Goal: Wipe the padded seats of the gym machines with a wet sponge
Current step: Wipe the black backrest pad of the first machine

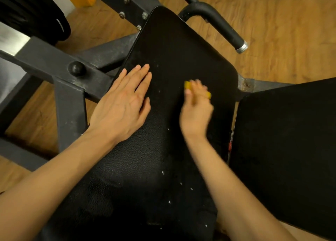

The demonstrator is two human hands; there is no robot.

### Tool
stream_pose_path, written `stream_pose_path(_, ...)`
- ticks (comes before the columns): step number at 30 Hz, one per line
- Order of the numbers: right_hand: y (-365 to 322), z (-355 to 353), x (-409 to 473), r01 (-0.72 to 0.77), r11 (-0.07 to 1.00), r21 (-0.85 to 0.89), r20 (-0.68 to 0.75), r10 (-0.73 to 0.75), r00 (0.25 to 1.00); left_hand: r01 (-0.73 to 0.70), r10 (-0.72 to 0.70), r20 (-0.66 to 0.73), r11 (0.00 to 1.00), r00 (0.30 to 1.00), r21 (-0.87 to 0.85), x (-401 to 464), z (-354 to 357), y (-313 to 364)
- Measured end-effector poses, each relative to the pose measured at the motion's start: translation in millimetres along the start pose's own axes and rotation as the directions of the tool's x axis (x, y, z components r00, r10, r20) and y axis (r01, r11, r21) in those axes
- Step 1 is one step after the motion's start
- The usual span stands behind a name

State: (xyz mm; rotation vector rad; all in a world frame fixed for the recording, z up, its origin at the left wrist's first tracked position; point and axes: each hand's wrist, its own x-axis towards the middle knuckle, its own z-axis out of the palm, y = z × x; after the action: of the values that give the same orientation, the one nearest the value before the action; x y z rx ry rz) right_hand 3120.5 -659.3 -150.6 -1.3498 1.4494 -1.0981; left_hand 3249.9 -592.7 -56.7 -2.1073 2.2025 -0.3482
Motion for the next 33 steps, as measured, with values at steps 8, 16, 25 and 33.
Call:
stream_pose_path(8,29.9,-34.0,-8.2,0.003,1.0,0.027,0.092,-0.006,0.996,0.145,-0.145,-0.005,0.989,0.989,-0.021,-31.3,-14.8,-1.5)
stream_pose_path(16,-25.6,6.4,-43.0,0.366,0.929,0.065,0.316,-0.367,0.875,0.156,-0.156,0.015,0.986,0.988,-0.057,-55.6,-13.9,1.5)
stream_pose_path(25,-50.6,24.8,-36.7,0.24,0.969,0.064,0.239,-0.249,0.939,0.176,-0.175,0.014,0.978,0.984,-0.108,-53.9,-10.3,2.7)
stream_pose_path(33,-11.3,-3.3,-3.1,0.062,0.998,0.002,0.134,-0.062,0.989,0.202,-0.208,-0.019,0.965,0.978,-0.165,-54.8,-13.5,3.7)
